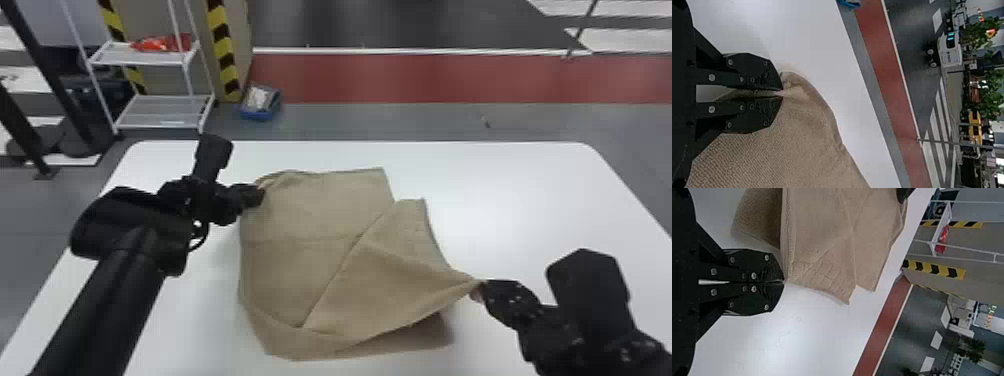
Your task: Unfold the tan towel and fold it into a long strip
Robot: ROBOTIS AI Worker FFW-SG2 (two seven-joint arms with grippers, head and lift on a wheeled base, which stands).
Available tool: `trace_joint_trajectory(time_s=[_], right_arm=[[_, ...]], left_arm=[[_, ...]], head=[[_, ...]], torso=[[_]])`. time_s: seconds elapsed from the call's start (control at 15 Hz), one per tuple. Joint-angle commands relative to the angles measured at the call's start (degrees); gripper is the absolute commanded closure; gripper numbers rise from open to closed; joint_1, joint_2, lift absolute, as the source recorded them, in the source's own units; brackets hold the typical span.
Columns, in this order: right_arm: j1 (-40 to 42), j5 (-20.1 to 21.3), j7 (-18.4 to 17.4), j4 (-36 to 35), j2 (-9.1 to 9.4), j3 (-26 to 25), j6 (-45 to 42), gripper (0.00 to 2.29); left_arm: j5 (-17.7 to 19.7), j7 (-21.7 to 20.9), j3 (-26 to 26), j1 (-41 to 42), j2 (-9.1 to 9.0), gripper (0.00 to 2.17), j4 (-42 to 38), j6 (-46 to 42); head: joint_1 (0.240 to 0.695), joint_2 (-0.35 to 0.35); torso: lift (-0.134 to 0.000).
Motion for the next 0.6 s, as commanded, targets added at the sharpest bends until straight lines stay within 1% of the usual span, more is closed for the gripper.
trace_joint_trajectory(time_s=[0.0, 0.13, 0.2, 0.27, 0.33, 0.4, 0.47, 0.53], right_arm=[[-3.08, -2.11, 0.79, 0.94, 0.0, -3.36, 1.01, 1.18], [-5.89, -2.11, 1.49, 2.25, -0.35, -5.55, 3.65, 1.18], [-6.59, -2.11, 1.75, 2.78, -0.53, -6.35, 4.35, 1.18], [-7.12, -2.11, 1.84, 3.66, -1.41, -6.61, 4.35, 1.18], [-7.82, -2.11, 2.46, 4.63, -1.93, -7.05, 4.35, 1.18], [-8.7, -2.11, 2.54, 5.68, -2.55, -7.22, 4.35, 1.18], [-9.85, -2.02, 3.07, 7.18, -2.99, -7.58, 4.35, 1.18], [-11.43, -2.02, 3.51, 8.85, -3.43, -7.66, 4.35, 1.18]], left_arm=[[0.01, -0.22, 4.69, 2.81, 0.97, 2.15, -7.07, 4.14], [0.36, 0.04, 9.09, 7.82, 3.78, 2.15, -16.21, 9.59], [0.71, -0.05, 11.46, 10.46, 4.4, 2.15, -20.08, 11.53], [0.89, -0.05, 14.01, 13.97, 5.27, 2.15, -24.56, 13.46], [0.98, 0.13, 16.29, 17.49, 5.8, 2.15, -28.52, 14.34], [1.07, 0.48, 18.23, 20.65, 5.8, 2.15, -31.94, 15.92], [1.24, 0.75, 20.16, 24.26, 5.71, 2.15, -35.72, 17.15], [1.68, 1.54, 21.22, 27.07, 5.45, 2.15, -38.8, 18.38]], head=[[0.695, -0.004], [0.695, 0.014], [0.695, 0.025], [0.695, 0.037], [0.695, 0.054], [0.695, 0.072], [0.695, 0.105], [0.695, 0.121]], torso=[[-0.123], [-0.123], [-0.123], [-0.123], [-0.123], [-0.123], [-0.123], [-0.123]])
